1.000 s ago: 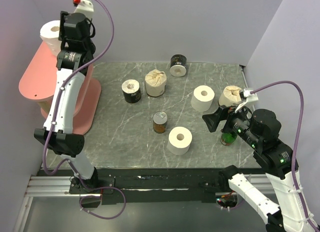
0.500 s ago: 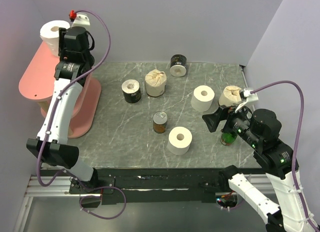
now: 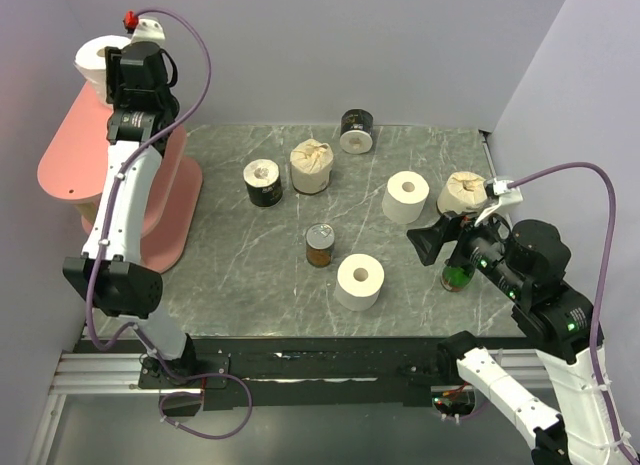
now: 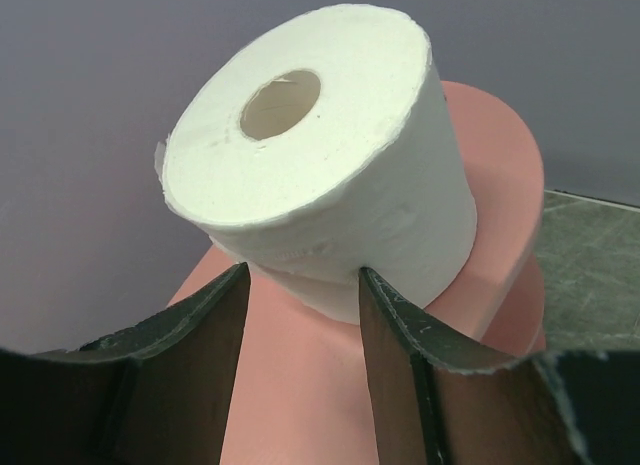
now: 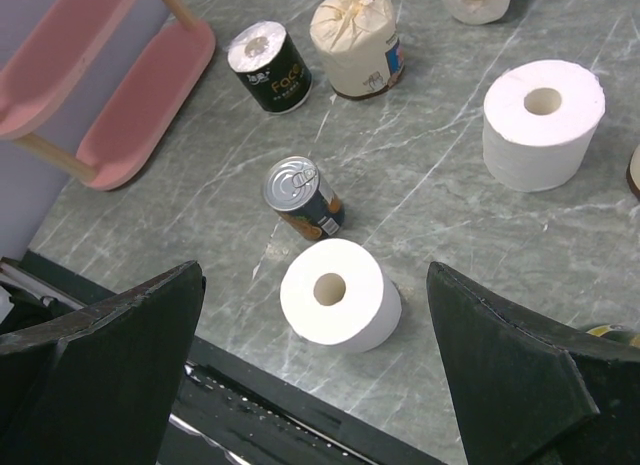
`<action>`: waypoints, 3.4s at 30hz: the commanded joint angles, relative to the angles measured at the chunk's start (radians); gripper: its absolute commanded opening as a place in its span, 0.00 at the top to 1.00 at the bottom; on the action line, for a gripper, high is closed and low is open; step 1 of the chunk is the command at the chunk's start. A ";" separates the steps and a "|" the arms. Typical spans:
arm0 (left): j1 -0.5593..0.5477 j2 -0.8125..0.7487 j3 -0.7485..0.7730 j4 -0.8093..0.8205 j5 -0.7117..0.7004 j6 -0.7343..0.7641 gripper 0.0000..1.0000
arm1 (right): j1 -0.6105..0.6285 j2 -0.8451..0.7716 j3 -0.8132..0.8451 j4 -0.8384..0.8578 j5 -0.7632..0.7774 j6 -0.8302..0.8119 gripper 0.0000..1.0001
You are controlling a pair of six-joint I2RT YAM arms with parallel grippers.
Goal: Place and organize the paper towels onto the shelf
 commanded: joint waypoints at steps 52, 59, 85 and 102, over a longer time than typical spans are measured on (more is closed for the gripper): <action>-1.016 0.009 -0.448 -0.190 0.402 -0.709 0.11 | -0.002 -0.112 -0.056 -0.018 0.088 -0.017 0.01; -1.019 0.061 -0.457 -0.195 0.403 -0.823 0.18 | -0.002 -0.125 -0.054 -0.033 0.097 -0.023 0.01; -1.019 0.181 -0.478 -0.193 0.511 -0.837 0.51 | 0.000 -0.145 -0.064 -0.025 0.097 -0.030 0.01; -1.017 -0.077 -0.354 -0.363 0.327 -0.805 0.63 | -0.002 -0.148 -0.037 -0.019 0.089 -0.017 0.01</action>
